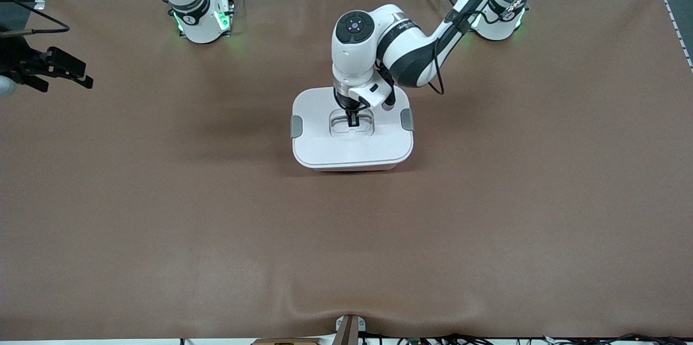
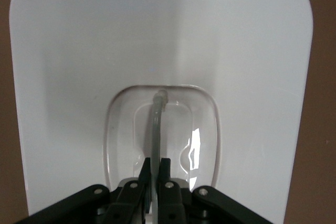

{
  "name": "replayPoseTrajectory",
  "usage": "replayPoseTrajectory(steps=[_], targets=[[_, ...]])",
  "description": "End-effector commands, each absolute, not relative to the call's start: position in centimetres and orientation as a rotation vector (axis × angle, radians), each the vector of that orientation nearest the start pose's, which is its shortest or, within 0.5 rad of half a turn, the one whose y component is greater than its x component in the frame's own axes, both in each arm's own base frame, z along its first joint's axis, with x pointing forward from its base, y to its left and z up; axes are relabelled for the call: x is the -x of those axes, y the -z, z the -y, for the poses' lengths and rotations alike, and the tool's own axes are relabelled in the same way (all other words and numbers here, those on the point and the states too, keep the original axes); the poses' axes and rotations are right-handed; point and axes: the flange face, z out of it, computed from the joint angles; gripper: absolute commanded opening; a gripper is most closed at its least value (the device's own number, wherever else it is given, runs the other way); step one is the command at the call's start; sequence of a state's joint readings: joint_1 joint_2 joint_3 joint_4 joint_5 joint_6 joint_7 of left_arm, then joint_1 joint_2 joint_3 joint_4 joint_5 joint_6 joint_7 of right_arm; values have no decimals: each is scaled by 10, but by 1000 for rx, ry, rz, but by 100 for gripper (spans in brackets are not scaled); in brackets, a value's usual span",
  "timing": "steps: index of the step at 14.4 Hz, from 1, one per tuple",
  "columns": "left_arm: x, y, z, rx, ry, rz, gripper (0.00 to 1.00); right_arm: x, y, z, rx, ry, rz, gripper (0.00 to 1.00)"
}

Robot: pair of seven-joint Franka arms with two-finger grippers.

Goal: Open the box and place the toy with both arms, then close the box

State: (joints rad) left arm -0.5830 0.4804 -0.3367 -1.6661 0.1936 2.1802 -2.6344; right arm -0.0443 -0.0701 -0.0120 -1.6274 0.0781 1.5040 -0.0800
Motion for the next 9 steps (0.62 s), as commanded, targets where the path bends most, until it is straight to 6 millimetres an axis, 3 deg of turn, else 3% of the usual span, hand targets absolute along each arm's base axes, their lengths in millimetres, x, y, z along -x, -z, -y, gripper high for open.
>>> replayPoseTrajectory(steps=[1, 9], targets=[[-433, -335, 528, -2080, -2, -2253, 0, -536, -637, 18, 3053, -86, 26, 100], [-431, -327, 521, -2129, -67, -2221, 0, -536, -637, 18, 3098, -90, 122, 100]])
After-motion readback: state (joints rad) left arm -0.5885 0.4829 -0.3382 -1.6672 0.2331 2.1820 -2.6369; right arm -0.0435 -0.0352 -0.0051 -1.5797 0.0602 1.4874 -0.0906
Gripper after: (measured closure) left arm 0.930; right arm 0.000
